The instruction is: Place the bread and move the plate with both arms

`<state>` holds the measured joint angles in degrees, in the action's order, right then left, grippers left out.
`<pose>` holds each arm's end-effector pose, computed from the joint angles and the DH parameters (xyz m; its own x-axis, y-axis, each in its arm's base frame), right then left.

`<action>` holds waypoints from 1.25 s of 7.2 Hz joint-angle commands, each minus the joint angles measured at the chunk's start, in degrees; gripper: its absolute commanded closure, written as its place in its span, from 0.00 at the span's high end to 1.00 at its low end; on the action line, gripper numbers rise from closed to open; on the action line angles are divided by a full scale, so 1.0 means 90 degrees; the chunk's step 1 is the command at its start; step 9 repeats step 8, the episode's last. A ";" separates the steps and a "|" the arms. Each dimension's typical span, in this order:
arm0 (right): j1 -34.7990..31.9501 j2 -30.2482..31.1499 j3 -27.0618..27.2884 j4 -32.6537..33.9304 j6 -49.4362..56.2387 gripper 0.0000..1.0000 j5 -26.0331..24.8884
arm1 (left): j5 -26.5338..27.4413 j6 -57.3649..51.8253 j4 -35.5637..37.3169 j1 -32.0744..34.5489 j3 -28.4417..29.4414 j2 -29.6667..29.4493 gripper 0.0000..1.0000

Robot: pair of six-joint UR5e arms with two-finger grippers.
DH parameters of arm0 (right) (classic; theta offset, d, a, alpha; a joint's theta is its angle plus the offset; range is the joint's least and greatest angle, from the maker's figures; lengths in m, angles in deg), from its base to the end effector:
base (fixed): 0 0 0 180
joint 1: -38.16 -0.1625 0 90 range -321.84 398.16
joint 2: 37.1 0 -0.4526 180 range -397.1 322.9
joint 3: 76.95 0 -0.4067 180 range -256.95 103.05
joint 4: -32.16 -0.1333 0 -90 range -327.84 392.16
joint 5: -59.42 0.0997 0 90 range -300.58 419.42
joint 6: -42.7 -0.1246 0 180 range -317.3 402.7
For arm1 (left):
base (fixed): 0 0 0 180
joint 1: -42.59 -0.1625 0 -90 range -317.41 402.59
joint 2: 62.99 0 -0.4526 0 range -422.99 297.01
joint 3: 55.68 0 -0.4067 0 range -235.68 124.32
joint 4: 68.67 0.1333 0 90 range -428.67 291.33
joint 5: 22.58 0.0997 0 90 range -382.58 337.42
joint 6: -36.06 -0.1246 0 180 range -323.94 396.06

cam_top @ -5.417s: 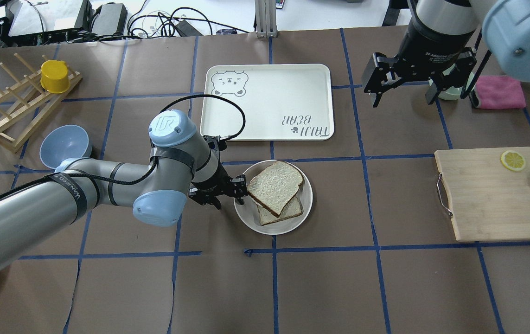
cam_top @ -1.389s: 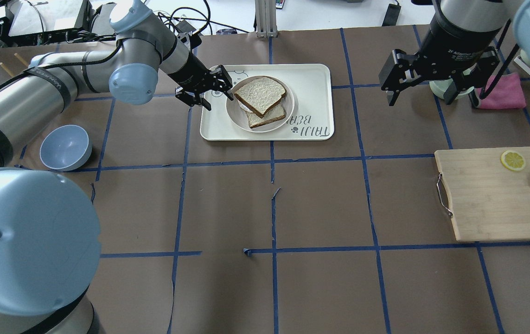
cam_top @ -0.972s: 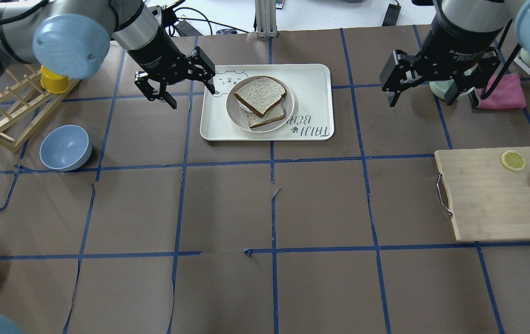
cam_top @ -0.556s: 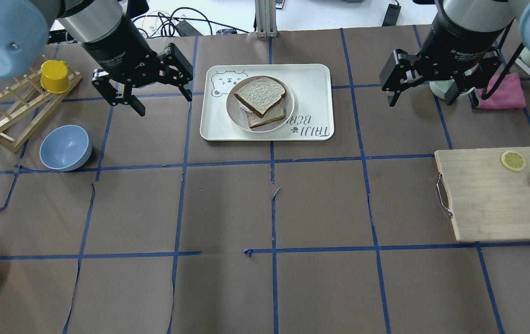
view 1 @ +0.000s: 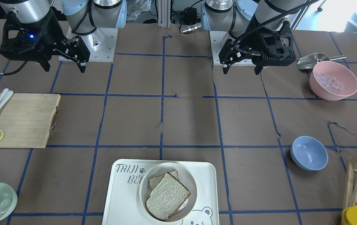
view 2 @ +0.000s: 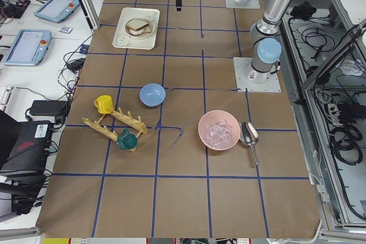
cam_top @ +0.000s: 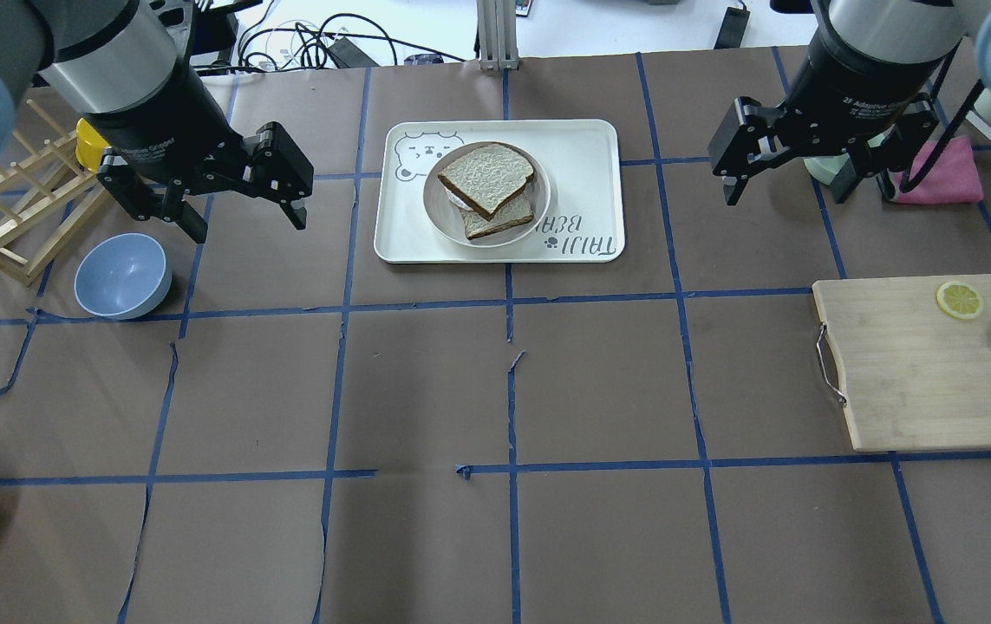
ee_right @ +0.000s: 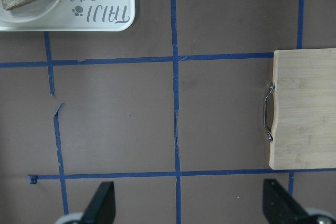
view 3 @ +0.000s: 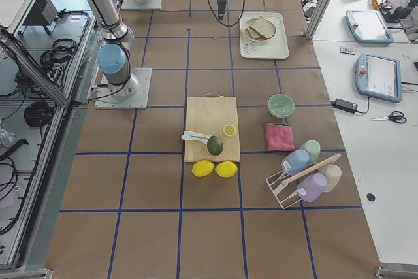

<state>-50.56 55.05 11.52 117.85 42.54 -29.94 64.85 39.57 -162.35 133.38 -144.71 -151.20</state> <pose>0.1238 -0.4901 0.5152 -0.9996 0.0253 -0.0111 0.0251 0.9996 0.0110 -0.1456 -0.4878 0.5084 -0.9979 -0.0482 0.0438 -0.0474 0.9987 0.0188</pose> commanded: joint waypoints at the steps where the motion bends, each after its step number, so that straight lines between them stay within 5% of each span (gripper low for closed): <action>1: -0.0005 -0.0004 0.0004 -0.0010 -0.0002 1.00 -0.0013 | 0.0412 -0.0136 0.0428 0.0000 -0.0097 0.0015 1.00; 9: 0.0005 -0.0014 0.0004 0.0000 0.0008 1.00 -0.0091 | 0.0364 -0.0038 0.0604 0.0000 -0.0107 -0.0043 1.00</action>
